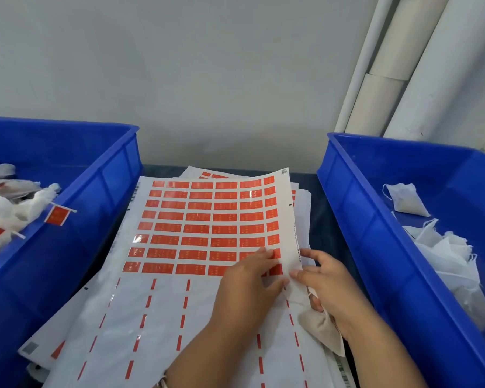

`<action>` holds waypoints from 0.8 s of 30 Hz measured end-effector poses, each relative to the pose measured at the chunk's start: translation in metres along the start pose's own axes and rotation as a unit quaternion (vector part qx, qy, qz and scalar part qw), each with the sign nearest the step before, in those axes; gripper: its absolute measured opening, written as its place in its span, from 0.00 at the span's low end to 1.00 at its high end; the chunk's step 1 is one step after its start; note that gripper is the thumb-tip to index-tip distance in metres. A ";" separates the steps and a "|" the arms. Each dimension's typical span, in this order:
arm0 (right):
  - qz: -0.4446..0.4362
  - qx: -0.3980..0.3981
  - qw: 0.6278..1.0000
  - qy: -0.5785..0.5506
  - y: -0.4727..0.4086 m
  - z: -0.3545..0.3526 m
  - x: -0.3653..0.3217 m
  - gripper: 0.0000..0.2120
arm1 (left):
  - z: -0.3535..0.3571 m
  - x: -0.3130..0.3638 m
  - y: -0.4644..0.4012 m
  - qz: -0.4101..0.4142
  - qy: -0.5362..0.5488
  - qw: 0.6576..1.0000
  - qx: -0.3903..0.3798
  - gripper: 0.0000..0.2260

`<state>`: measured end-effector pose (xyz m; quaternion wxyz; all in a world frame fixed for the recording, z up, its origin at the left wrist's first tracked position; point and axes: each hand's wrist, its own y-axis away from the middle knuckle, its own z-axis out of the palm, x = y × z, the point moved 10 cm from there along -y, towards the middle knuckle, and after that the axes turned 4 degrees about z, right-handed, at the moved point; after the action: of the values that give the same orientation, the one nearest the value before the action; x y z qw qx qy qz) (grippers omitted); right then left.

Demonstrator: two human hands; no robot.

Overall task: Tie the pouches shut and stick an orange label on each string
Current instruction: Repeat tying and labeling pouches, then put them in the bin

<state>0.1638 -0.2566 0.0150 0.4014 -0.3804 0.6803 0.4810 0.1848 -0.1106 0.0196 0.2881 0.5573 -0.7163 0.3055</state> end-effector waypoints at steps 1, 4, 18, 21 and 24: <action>-0.002 0.000 1.000 -0.002 0.001 0.000 0.000 0.13 | -0.001 0.000 0.000 -0.003 0.004 1.000 0.002 0.24; -0.009 -0.001 1.000 -0.006 0.002 0.001 -0.002 0.11 | -0.004 0.001 -0.001 -0.008 0.001 1.000 0.004 0.22; -0.044 -0.022 0.999 0.014 0.006 0.006 -0.003 0.02 | -0.008 0.008 0.000 0.017 -0.006 1.000 0.002 0.15; -0.038 -0.028 0.999 0.004 0.004 0.006 -0.002 0.01 | -0.012 0.007 0.000 0.010 0.004 1.000 0.028 0.14; -0.034 -0.024 0.999 -0.001 0.003 0.004 -0.001 0.02 | -0.014 0.006 0.000 0.009 0.017 0.999 0.043 0.13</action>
<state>0.1618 -0.2517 0.0157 0.4085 -0.4127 0.6549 0.4837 0.1843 -0.1035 0.0331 0.2732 0.5578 -0.7022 0.3480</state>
